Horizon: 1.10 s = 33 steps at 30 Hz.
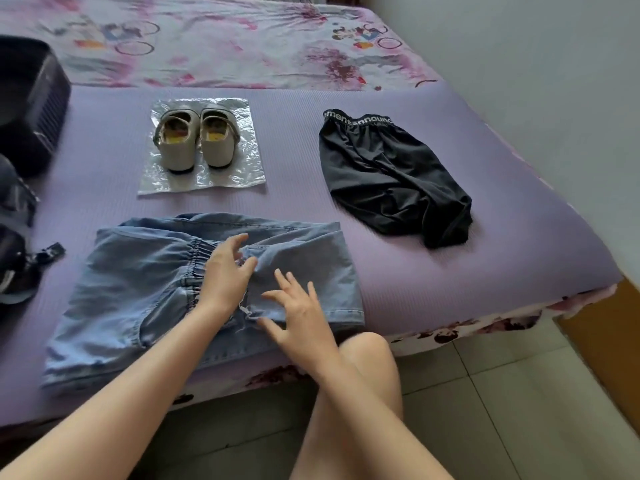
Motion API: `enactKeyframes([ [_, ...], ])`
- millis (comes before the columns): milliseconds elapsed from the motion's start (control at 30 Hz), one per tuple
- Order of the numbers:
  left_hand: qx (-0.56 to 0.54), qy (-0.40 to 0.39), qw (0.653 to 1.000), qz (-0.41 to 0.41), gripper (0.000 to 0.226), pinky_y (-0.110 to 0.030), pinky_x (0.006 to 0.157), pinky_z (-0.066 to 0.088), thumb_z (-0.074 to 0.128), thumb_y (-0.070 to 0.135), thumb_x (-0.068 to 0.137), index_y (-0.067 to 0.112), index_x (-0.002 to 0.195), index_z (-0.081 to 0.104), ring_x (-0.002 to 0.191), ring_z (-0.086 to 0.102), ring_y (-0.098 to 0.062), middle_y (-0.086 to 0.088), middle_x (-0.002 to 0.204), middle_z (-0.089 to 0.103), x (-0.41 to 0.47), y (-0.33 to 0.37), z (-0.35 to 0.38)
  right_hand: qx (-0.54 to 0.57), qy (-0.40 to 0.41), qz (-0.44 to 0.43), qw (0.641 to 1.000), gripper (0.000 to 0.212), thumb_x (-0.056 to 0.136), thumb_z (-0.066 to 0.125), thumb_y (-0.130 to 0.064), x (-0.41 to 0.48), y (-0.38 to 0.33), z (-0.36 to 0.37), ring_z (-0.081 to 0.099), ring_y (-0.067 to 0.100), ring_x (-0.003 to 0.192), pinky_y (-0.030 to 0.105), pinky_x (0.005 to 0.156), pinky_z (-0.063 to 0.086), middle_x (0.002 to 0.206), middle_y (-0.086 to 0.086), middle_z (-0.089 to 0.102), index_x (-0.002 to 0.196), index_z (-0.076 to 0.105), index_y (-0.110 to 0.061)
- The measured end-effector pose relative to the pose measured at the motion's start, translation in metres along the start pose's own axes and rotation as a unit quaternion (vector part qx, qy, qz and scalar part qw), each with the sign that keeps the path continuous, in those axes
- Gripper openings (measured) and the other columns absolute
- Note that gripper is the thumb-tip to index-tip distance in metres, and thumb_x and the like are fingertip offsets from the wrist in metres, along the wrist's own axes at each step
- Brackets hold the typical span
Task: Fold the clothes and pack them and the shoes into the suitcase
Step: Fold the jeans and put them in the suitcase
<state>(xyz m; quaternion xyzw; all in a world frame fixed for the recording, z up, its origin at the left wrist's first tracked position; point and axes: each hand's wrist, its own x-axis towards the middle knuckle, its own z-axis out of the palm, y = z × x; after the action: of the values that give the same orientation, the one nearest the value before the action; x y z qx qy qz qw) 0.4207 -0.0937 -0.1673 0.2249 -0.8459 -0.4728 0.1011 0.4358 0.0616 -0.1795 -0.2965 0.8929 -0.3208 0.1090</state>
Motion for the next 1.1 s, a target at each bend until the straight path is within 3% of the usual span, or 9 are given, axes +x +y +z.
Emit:
enactKeyframes([
  [167, 0.088, -0.042, 0.993, 0.066, 0.035, -0.034, 0.098, 0.042, 0.06, 0.015, 0.09, 0.011, 0.124, 0.058, 0.115, 0.056, -0.022, -0.007, 0.121, 0.063, 0.027, 0.014, 0.012, 0.046, 0.117, 0.103, 0.987, 0.028, 0.094, 0.057, -0.027, -0.012, 0.04, -0.042, 0.023, 0.014, 0.142, 0.034, 0.118, 0.015, 0.149, -0.002, 0.038, 0.121, 0.061, -0.021],
  [267, 0.121, -0.081, 0.985, 0.089, 0.028, -0.035, 0.092, 0.045, 0.059, 0.021, 0.091, 0.015, 0.118, 0.063, 0.108, 0.058, -0.021, -0.004, 0.112, 0.067, 0.04, 0.032, 0.027, 0.108, 0.183, 0.197, 0.957, 0.02, 0.093, 0.057, -0.018, -0.019, 0.063, -0.058, 0.045, 0.018, 0.127, 0.023, 0.102, 0.032, 0.124, -0.004, 0.057, 0.111, 0.066, -0.017],
  [333, 0.112, -0.126, 0.982, 0.084, 0.023, -0.034, 0.089, 0.046, 0.059, 0.023, 0.091, 0.016, 0.111, 0.066, 0.103, 0.06, -0.021, -0.004, 0.107, 0.069, 0.051, 0.048, 0.044, 0.101, 0.209, 0.234, 0.944, 0.017, 0.091, 0.06, -0.019, -0.019, 0.073, -0.063, 0.054, 0.021, 0.112, 0.023, 0.089, 0.038, 0.107, -0.006, 0.059, 0.107, 0.067, -0.016],
  [467, 0.186, -0.192, 0.959, 0.09, 0.019, -0.035, 0.089, 0.048, 0.06, 0.018, 0.089, 0.017, 0.105, 0.07, 0.104, 0.06, -0.025, -0.006, 0.11, 0.068, 0.076, 0.067, 0.073, 0.049, 0.161, 0.273, 0.947, 0.024, 0.086, 0.066, -0.036, -0.014, 0.077, -0.061, 0.05, 0.016, 0.099, 0.029, 0.078, 0.041, 0.101, -0.003, 0.058, 0.102, 0.063, -0.018],
  [633, 0.256, -0.205, 0.939, 0.103, 0.012, -0.033, 0.084, 0.047, 0.063, 0.024, 0.086, 0.022, 0.097, 0.069, 0.101, 0.06, -0.022, -0.003, 0.104, 0.068, 0.091, 0.072, 0.084, 0.022, 0.154, 0.32, 0.934, 0.03, 0.082, 0.069, -0.04, -0.012, 0.072, -0.06, 0.046, 0.013, 0.096, 0.027, 0.072, 0.035, 0.099, -0.006, 0.053, 0.098, 0.053, -0.021],
  [767, 0.214, -0.232, 0.946, 0.071, 0.006, -0.031, 0.081, 0.049, 0.065, 0.028, 0.086, 0.025, 0.088, 0.069, 0.094, 0.062, -0.02, -0.001, 0.091, 0.066, 0.093, 0.066, 0.086, 0.034, 0.135, 0.348, 0.927, 0.032, 0.082, 0.067, -0.046, -0.019, 0.072, -0.06, 0.051, 0.013, 0.095, 0.027, 0.071, 0.037, 0.098, -0.007, 0.057, 0.096, 0.05, -0.023],
  [867, 0.2, -0.265, 0.941, 0.066, 0.016, -0.023, 0.073, 0.042, 0.063, 0.029, 0.088, 0.017, 0.096, 0.072, 0.089, 0.06, -0.015, -0.005, 0.093, 0.068, 0.092, 0.067, 0.089, 0.033, 0.131, 0.352, 0.926, 0.03, 0.083, 0.066, -0.047, -0.019, 0.072, -0.062, 0.052, 0.014, 0.094, 0.027, 0.069, 0.037, 0.098, -0.006, 0.058, 0.094, 0.051, -0.022],
  [967, 0.22, -0.311, 0.923, 0.062, 0.025, -0.023, 0.075, 0.042, 0.06, 0.032, 0.09, 0.014, 0.104, 0.072, 0.091, 0.059, -0.017, -0.006, 0.101, 0.069, 0.091, 0.075, 0.088, 0.038, 0.132, 0.351, 0.926, 0.03, 0.084, 0.066, -0.043, -0.018, 0.071, -0.06, 0.053, 0.014, 0.092, 0.025, 0.068, 0.036, 0.098, -0.005, 0.058, 0.095, 0.051, -0.02],
  [1100, 0.213, -0.334, 0.918, 0.033, 0.023, -0.016, 0.058, 0.039, 0.059, 0.028, 0.091, 0.015, 0.105, 0.072, 0.063, 0.048, -0.007, -0.002, 0.075, 0.062, 0.095, 0.078, 0.08, 0.052, 0.138, 0.342, 0.928, 0.028, 0.085, 0.066, -0.04, -0.019, 0.071, -0.058, 0.052, 0.012, 0.087, 0.024, 0.066, 0.036, 0.096, -0.005, 0.057, 0.095, 0.051, -0.019],
])
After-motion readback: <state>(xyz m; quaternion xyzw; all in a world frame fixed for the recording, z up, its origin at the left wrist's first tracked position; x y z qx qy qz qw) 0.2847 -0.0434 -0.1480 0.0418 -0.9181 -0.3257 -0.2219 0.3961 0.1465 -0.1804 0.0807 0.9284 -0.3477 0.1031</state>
